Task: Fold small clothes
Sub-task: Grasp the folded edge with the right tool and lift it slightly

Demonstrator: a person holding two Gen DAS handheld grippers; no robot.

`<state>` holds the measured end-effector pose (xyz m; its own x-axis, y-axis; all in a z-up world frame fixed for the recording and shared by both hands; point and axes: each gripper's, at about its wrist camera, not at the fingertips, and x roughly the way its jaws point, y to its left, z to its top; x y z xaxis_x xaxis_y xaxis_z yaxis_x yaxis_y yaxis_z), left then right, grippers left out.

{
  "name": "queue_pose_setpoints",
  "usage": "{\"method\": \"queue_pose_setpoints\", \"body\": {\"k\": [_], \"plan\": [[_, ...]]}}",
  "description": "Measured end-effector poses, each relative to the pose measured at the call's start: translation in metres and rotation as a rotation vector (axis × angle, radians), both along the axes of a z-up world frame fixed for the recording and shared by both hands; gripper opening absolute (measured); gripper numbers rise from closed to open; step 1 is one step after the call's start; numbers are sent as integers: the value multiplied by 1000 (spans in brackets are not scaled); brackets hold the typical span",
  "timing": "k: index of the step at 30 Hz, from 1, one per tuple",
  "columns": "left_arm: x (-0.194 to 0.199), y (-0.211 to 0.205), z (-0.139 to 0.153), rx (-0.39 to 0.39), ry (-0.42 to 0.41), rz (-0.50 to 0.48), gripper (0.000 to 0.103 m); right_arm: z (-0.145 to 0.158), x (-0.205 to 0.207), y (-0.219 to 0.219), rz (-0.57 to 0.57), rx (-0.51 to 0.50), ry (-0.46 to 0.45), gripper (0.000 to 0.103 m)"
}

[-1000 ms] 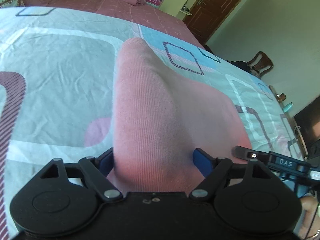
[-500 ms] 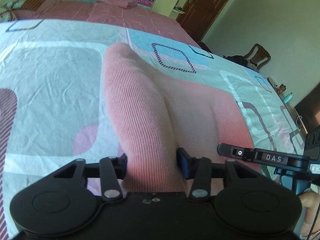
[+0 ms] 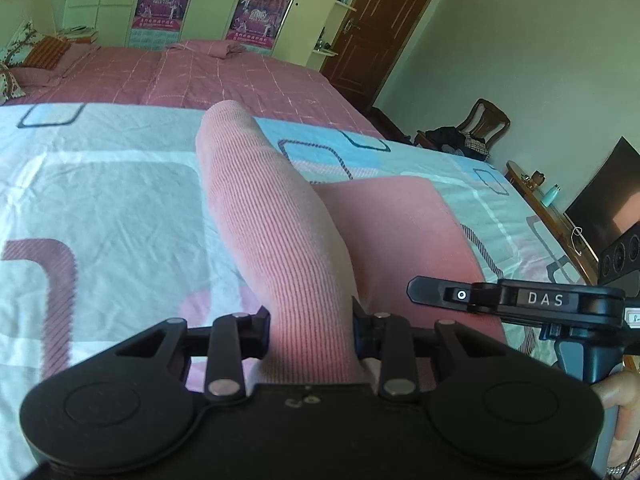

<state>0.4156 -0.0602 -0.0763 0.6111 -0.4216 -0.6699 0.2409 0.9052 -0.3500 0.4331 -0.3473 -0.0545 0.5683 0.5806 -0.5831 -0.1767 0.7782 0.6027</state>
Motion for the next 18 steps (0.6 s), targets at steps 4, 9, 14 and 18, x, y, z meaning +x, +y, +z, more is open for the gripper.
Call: {"method": "queue_pose_setpoints", "body": {"k": [4, 9, 14, 18], "plan": [[-16, 39, 16, 2, -30, 12, 31, 17, -10, 41, 10, 13, -22, 20], [-42, 114, 28, -12, -56, 25, 31, 34, -29, 117, 33, 11, -56, 20], [-65, 205, 33, -29, -53, 4, 31, 42, -60, 208, 4, 1, -61, 20], [-81, 274, 40, -13, -50, 22, 31, 42, -76, 281, 8, 19, -47, 20]]}}
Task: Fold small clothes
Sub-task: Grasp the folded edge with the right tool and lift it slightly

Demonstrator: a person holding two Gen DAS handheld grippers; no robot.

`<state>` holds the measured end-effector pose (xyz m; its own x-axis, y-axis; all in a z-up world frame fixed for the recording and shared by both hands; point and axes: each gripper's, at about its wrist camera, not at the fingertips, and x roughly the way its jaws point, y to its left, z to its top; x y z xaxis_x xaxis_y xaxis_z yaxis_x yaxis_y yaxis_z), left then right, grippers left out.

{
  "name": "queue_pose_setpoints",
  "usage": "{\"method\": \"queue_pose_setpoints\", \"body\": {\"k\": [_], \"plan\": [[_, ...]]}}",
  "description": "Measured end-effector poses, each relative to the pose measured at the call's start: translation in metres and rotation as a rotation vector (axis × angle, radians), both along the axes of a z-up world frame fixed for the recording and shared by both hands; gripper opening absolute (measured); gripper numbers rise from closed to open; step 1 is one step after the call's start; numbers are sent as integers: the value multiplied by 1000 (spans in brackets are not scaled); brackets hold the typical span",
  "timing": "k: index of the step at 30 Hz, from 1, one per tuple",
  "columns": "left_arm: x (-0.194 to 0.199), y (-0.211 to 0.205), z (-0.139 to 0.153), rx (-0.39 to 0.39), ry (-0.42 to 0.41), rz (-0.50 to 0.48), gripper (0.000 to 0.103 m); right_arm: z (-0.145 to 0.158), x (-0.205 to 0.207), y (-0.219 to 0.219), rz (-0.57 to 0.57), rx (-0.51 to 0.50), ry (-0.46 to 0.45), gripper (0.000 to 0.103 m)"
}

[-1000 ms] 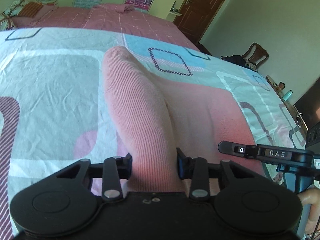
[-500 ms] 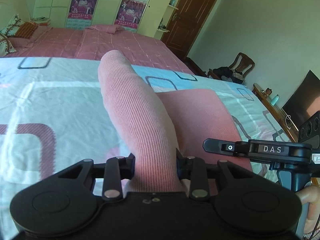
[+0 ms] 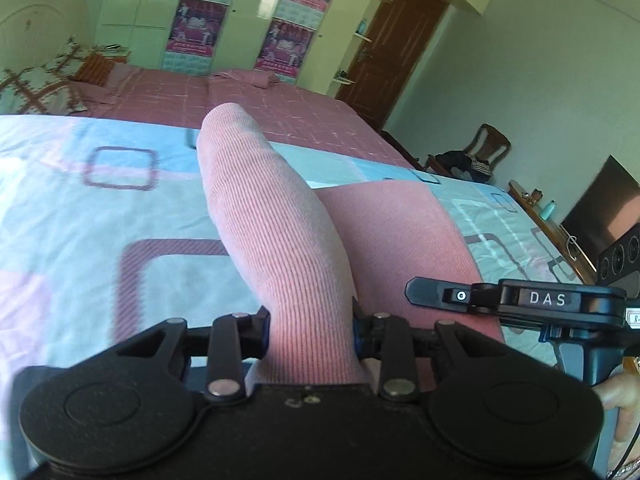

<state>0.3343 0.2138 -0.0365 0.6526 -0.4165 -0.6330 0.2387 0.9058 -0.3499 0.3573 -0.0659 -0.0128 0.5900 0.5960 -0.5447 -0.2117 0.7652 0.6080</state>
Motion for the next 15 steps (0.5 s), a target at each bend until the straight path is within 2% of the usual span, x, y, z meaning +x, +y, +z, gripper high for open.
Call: {"method": "queue_pose_setpoints", "body": {"k": [8, 15], "plan": [[-2, 105, 0, 43, 2, 85, 31, -14, 13, 119, 67, 35, 16, 20], [23, 154, -30, 30, 11, 161, 31, -40, 43, 176, 104, 4, 25, 20]]}}
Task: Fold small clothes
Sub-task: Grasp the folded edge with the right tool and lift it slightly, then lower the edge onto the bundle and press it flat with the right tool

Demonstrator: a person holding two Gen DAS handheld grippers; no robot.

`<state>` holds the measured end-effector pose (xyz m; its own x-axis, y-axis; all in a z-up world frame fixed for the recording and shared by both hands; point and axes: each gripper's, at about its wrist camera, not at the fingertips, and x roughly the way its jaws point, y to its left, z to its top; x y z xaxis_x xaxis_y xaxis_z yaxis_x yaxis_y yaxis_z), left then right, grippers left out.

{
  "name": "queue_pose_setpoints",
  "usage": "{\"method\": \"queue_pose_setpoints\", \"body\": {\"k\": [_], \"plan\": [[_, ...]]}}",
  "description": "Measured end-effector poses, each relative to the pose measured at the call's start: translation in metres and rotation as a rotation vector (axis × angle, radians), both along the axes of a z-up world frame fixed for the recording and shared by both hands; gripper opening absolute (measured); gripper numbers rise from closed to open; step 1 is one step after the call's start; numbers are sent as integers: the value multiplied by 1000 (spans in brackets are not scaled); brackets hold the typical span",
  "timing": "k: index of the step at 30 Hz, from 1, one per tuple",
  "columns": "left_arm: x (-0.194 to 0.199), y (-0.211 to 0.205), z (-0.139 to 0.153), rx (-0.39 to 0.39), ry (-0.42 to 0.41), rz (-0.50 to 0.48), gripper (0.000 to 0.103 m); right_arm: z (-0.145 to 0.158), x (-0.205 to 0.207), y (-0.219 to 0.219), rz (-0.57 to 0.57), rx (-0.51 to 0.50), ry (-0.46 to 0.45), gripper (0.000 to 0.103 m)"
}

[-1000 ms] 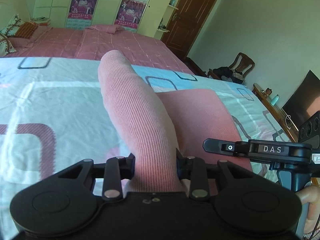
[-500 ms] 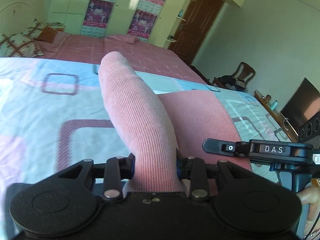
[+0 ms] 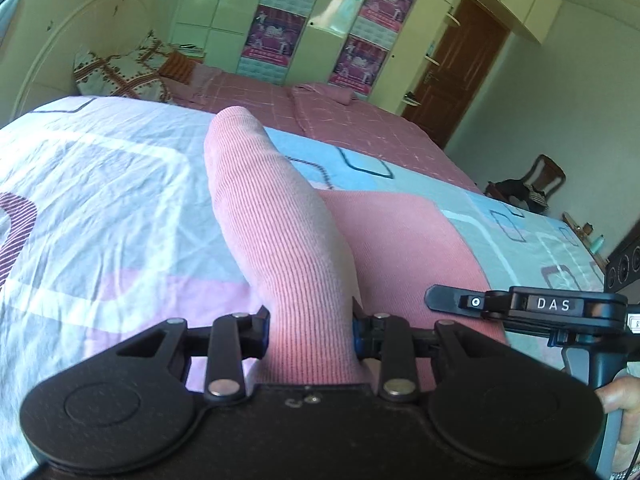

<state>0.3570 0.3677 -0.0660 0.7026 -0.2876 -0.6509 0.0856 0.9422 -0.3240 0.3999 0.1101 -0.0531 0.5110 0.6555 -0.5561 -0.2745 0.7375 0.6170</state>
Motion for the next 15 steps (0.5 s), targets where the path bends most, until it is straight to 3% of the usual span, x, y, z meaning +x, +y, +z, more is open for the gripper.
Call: {"method": "queue_pose_setpoints", "body": {"k": [4, 6, 10, 11, 13, 15], "plan": [[16, 10, -19, 16, -5, 10, 32, -20, 16, 7, -26, -30, 18, 20], [20, 19, -34, 30, 30, 26, 36, -32, 22, 4, -46, -53, 36, 20], [14, 32, -45, 50, 24, 48, 67, -55, 27, -3, -43, -68, 96, 21], [13, 34, -45, 54, 22, 52, 71, -56, 26, -3, -43, -65, 98, 21], [12, 36, -42, 43, 28, 66, 71, -55, 26, -5, -52, -67, 106, 33], [8, 40, -38, 42, 23, 89, 71, -51, 26, -6, -60, -76, 100, 34]]}}
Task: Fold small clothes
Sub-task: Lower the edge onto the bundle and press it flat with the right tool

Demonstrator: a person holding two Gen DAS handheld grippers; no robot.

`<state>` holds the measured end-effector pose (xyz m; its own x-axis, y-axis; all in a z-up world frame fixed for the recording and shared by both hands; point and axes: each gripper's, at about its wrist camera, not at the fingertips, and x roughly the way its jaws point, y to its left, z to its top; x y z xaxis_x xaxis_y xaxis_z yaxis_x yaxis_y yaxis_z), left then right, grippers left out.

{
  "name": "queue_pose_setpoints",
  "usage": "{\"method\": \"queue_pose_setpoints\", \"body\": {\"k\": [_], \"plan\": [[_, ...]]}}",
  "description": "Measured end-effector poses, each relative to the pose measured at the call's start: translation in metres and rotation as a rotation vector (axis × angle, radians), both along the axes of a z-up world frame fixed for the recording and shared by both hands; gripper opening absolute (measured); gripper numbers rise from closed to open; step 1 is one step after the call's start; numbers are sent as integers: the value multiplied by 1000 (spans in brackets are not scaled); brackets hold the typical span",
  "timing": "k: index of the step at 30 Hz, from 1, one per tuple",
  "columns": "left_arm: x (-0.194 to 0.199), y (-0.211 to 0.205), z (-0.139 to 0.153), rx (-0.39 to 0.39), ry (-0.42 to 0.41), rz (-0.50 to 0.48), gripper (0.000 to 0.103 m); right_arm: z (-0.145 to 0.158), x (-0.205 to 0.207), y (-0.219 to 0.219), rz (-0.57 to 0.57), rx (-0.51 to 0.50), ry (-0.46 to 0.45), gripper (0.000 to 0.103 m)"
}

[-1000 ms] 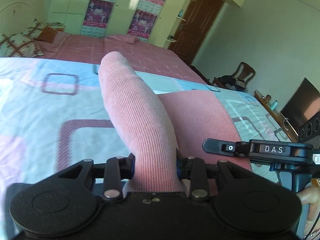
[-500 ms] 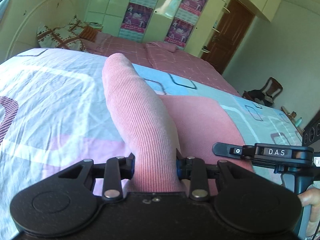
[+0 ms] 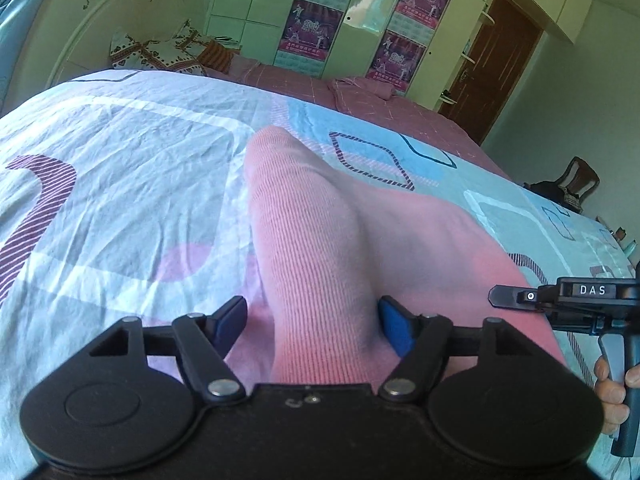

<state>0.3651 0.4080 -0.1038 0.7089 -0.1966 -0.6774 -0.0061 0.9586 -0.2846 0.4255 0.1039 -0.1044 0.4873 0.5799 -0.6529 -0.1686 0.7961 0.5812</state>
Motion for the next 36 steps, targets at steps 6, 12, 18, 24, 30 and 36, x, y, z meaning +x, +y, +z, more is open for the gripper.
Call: {"method": "queue_pose_setpoints", "body": {"k": [6, 12, 18, 24, 30, 36], "plan": [[3, 7, 24, -38, -58, 57, 67, 14, 16, -3, -31, 17, -19, 34], [41, 10, 8, -27, 21, 162, 69, 10, 47, 8, -68, -8, 6, 34], [43, 6, -2, -13, 38, 188, 72, -6, 55, 12, -95, -154, 1, 34], [9, 0, 23, 18, 6, 160, 68, 24, 26, -1, -70, -103, -68, 34], [-43, -8, 34, 25, 13, 140, 68, 49, -34, 0, 5, -107, -137, 34], [-62, -15, 11, 29, 90, 118, 68, 28, -69, 8, -7, -218, -112, 34]]}}
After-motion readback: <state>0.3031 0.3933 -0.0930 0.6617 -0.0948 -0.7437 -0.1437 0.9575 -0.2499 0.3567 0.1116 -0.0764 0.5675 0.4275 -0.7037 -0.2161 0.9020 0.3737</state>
